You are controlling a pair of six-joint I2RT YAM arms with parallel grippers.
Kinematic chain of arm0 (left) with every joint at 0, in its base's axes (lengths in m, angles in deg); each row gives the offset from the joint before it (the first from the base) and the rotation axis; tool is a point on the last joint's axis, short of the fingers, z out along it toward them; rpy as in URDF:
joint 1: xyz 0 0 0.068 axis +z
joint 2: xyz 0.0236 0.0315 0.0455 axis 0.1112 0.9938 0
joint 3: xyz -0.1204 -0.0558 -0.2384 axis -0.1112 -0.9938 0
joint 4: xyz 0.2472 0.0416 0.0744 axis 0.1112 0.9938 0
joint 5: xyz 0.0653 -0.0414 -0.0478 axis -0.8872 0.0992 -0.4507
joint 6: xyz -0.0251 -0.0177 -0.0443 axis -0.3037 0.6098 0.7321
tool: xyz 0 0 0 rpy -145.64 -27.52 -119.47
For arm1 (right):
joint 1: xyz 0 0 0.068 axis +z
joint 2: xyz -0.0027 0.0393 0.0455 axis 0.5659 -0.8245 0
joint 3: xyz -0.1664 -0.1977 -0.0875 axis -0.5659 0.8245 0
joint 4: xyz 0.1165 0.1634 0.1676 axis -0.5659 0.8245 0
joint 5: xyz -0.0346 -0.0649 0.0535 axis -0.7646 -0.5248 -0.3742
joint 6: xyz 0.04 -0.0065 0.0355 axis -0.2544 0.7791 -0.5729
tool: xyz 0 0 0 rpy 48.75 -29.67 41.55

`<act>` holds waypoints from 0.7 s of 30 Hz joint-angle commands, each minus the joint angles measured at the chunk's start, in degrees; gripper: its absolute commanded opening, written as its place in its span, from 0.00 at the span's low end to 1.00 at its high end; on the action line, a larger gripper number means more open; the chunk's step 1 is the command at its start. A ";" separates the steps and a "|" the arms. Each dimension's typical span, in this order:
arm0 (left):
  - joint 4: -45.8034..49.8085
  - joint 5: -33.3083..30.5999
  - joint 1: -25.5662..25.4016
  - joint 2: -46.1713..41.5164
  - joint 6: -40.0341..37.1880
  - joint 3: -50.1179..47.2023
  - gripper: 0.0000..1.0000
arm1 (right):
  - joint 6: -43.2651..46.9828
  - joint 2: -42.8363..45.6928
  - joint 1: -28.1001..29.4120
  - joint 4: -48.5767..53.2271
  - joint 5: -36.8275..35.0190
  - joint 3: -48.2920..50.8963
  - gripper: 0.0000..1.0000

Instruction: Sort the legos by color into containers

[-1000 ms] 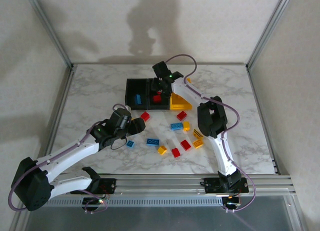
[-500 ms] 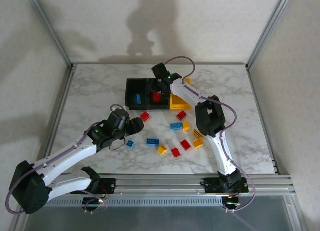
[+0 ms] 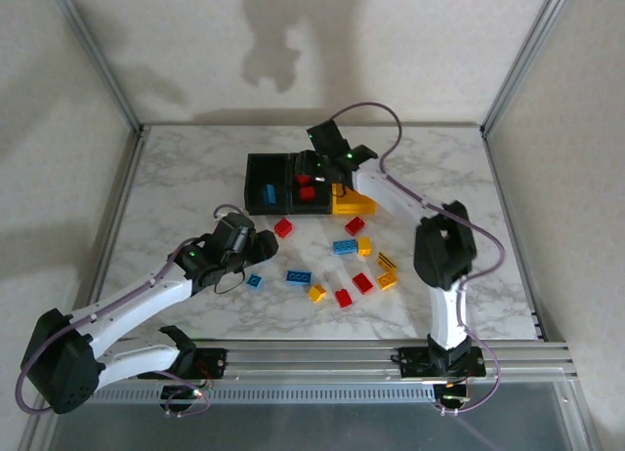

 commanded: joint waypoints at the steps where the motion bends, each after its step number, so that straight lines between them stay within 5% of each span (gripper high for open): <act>1: 2.70 -1.51 1.87 1.47 -1.10 2.48 0.68 | 0.83 8.59 1.25 -4.52 0.32 10.12 0.56; 7: 2.67 0.10 3.39 4.80 -3.37 4.93 0.67 | -1.64 19.53 1.31 -3.75 -1.17 26.92 0.56; 11: -2.05 8.02 2.96 6.20 -4.88 4.86 0.69 | -3.35 24.63 2.76 0.72 -5.89 34.69 0.56; 21: -4.43 8.99 -0.38 8.43 -3.97 4.86 0.69 | -4.70 24.34 1.90 4.16 -11.33 42.22 0.56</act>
